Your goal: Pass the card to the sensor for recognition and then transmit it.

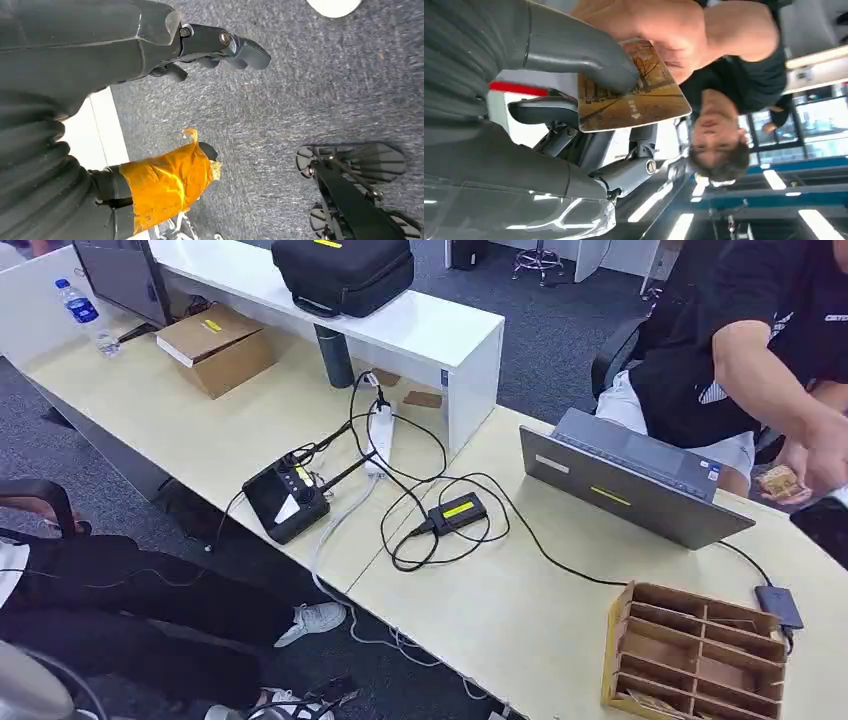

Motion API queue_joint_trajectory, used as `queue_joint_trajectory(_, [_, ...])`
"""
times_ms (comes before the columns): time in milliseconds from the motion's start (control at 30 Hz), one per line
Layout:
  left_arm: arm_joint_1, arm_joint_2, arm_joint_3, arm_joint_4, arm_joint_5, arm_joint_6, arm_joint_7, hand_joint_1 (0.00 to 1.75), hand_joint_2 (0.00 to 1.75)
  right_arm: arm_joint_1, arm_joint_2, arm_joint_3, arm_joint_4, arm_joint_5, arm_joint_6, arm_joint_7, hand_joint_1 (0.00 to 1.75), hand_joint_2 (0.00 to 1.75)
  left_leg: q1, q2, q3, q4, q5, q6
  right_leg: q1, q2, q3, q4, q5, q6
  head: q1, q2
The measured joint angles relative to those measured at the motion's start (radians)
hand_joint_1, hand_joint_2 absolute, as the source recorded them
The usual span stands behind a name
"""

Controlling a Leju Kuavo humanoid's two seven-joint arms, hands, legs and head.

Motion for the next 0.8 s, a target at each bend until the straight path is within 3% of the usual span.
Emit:
queue_joint_trajectory(133, [-0.015,-0.002,-0.01,0.0,-0.01,-0.007,0.006,0.0,1.75,-0.099,0.066,0.012,0.126,-0.005,0.017,0.009,1.73,1.75,0.0,-0.002,0.0,0.0,0.0,0.0,0.0,-0.001,0.0,0.0,0.0,0.0,0.0,0.0])
queue_joint_trajectory(167, [-0.016,-0.002,-0.014,0.0,-0.011,-0.007,0.01,0.0,1.75,-0.111,0.08,0.014,0.15,-0.005,0.017,0.008,1.64,1.75,0.0,-0.002,0.0,0.0,0.0,0.0,0.0,-0.002,0.0,0.0,0.0,0.0,0.0,0.0])
queue_joint_trajectory(200, [-0.016,-0.002,-0.018,0.0,-0.012,-0.007,0.011,0.0,1.75,-0.12,0.091,0.017,0.169,-0.008,0.017,0.006,0.49,1.75,0.0,-0.002,-0.001,0.0,0.0,0.0,0.0,-0.002,0.0,0.0,0.0,0.0,0.0,0.0])
queue_joint_trajectory(233, [-0.016,-0.003,-0.019,0.0,-0.013,-0.008,0.011,0.0,1.75,-0.126,0.104,0.02,0.189,-0.011,0.017,0.004,0.0,1.75,0.0,-0.003,-0.001,0.0,0.0,0.0,0.0,-0.002,0.0,0.0,0.0,0.0,0.0,0.0])
queue_joint_trajectory(467, [-0.016,-0.005,-0.021,0.0,-0.008,-0.008,0.012,0.0,1.75,-0.138,0.143,0.039,0.26,-0.028,0.007,-0.017,0.0,1.75,0.0,-0.002,-0.002,0.0,0.0,0.0,0.0,-0.002,-0.001,-0.001,0.0,0.0,0.0,0.0])
queue_joint_trajectory(533, [-0.015,-0.006,-0.021,0.0,0.001,-0.007,0.013,0.0,1.75,-0.13,0.145,0.042,0.259,-0.032,-0.032,-0.008,0.0,1.75,0.0,-0.003,-0.002,0.0,0.0,0.0,0.0,-0.002,-0.001,-0.001,0.0,0.0,0.0,0.0])
queue_joint_trajectory(633, [-0.007,-0.006,-0.021,0.0,0.016,-0.001,0.01,0.0,1.75,-0.075,0.143,0.038,0.203,-0.077,-0.067,0.001,0.0,1.75,0.0,-0.002,-0.001,0.0,0.0,0.0,0.0,-0.002,-0.001,-0.001,0.0,0.0,0.0,0.0])
queue_joint_trajectory(800, [0.008,-0.006,-0.02,0.0,0.037,0.004,0.0,0.0,1.75,0.07,0.102,0.032,0.025,-0.146,-0.096,-0.068,0.0,1.75,0.0,-0.003,-0.002,0.0,0.0,0.0,0.0,-0.003,-0.002,-0.002,0.0,0.0,0.0,0.0])
